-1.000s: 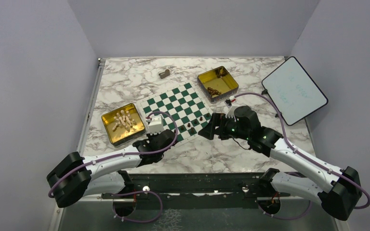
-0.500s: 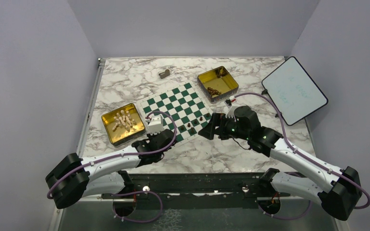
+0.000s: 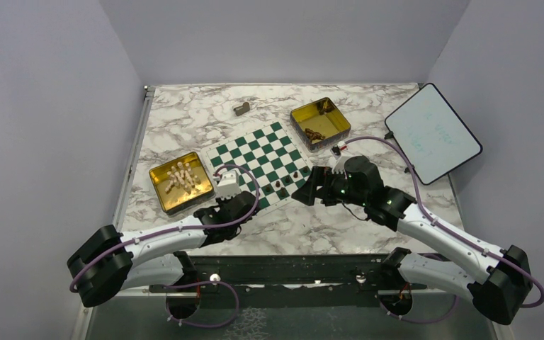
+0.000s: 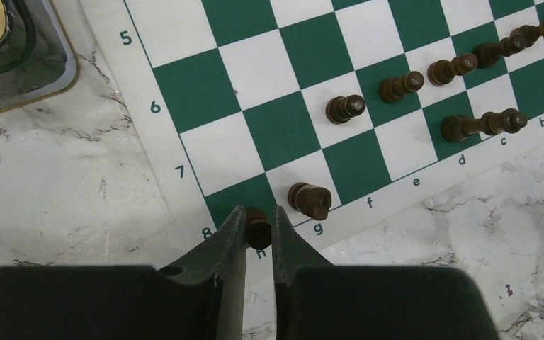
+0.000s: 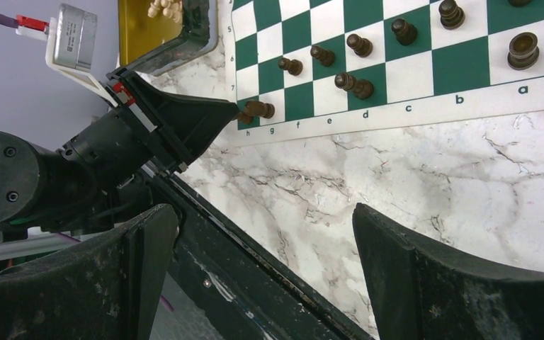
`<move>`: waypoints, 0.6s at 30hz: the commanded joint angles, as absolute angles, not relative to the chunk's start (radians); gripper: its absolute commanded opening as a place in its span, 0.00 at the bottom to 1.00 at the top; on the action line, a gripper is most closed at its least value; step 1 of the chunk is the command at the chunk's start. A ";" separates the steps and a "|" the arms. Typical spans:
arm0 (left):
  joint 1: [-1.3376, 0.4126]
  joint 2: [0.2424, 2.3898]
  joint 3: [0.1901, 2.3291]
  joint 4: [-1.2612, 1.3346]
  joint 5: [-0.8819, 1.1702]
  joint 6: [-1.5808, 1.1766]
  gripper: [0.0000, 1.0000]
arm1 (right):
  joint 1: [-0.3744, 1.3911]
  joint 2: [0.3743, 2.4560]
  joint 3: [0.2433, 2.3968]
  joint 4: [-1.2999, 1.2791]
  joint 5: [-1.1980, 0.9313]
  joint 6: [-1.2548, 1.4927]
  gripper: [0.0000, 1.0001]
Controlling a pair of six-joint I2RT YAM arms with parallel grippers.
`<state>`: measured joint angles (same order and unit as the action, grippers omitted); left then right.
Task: Set up the chess pieces on the board
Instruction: Place the chess piece on the chessboard.
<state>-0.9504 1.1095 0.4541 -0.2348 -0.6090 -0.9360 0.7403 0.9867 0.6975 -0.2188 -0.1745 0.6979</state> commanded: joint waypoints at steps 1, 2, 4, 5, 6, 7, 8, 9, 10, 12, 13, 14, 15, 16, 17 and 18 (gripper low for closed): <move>-0.954 1.116 0.439 -0.213 -0.616 -0.947 0.11 | 0.744 0.959 0.682 -0.215 -0.142 0.686 1.00; -0.954 1.116 0.439 -0.213 -0.618 -0.946 0.11 | 0.744 0.958 0.683 -0.216 -0.140 0.687 1.00; -0.954 1.119 0.437 -0.212 -0.621 -0.946 0.11 | 0.743 0.955 0.686 -0.219 -0.141 0.687 1.00; -0.954 1.120 0.437 -0.212 -0.624 -0.946 0.11 | 0.744 0.955 0.686 -0.220 -0.141 0.687 1.00; -0.954 1.123 0.437 -0.211 -0.624 -0.945 0.11 | 0.744 0.953 0.685 -0.221 -0.141 0.688 1.00; -0.954 1.124 0.438 -0.210 -0.624 -0.944 0.11 | 0.744 0.952 0.685 -0.222 -0.140 0.689 1.00; -0.954 1.125 0.440 -0.212 -0.622 -0.942 0.13 | 0.744 0.952 0.684 -0.220 -0.141 0.689 1.00; -0.954 1.125 0.442 -0.213 -0.623 -0.942 0.17 | 0.744 0.951 0.684 -0.220 -0.140 0.689 1.00; -0.954 1.124 0.444 -0.215 -0.624 -0.943 0.23 | 0.744 0.951 0.685 -0.220 -0.139 0.689 1.00; -0.954 1.120 0.451 -0.221 -0.626 -0.943 0.27 | 0.744 0.953 0.685 -0.218 -0.142 0.688 1.00; -0.954 1.116 0.456 -0.226 -0.627 -0.942 0.29 | 0.744 0.955 0.684 -0.217 -0.142 0.690 1.00; -0.954 1.113 0.460 -0.230 -0.628 -0.941 0.32 | 0.744 0.956 0.685 -0.216 -0.143 0.690 1.00; -0.954 1.109 0.467 -0.236 -0.629 -0.940 0.35 | 0.744 0.958 0.683 -0.213 -0.145 0.690 1.00; -0.954 1.105 0.473 -0.241 -0.629 -0.938 0.36 | 0.744 0.959 0.681 -0.212 -0.145 0.690 1.00; -0.954 1.101 0.480 -0.246 -0.628 -0.935 0.37 | 0.744 0.962 0.680 -0.210 -0.145 0.690 1.00; -0.954 1.095 0.489 -0.251 -0.627 -0.931 0.37 | 0.744 0.964 0.678 -0.210 -0.147 0.690 1.00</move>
